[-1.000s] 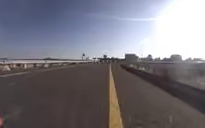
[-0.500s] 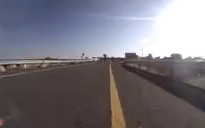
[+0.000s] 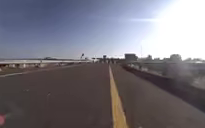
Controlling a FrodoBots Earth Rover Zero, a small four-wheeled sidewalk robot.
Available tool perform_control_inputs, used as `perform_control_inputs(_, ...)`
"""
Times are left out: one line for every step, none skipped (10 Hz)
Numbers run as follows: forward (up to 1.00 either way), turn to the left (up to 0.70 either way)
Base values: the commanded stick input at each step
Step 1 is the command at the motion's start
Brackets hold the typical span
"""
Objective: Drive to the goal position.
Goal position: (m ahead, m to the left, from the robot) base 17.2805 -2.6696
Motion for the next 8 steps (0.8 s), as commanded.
perform_control_inputs(0.70,0.00)
perform_control_inputs(0.70,0.00)
perform_control_inputs(0.70,0.00)
perform_control_inputs(0.70,0.00)
perform_control_inputs(0.70,0.00)
perform_control_inputs(0.70,0.00)
perform_control_inputs(0.70,0.00)
perform_control_inputs(0.70,0.00)
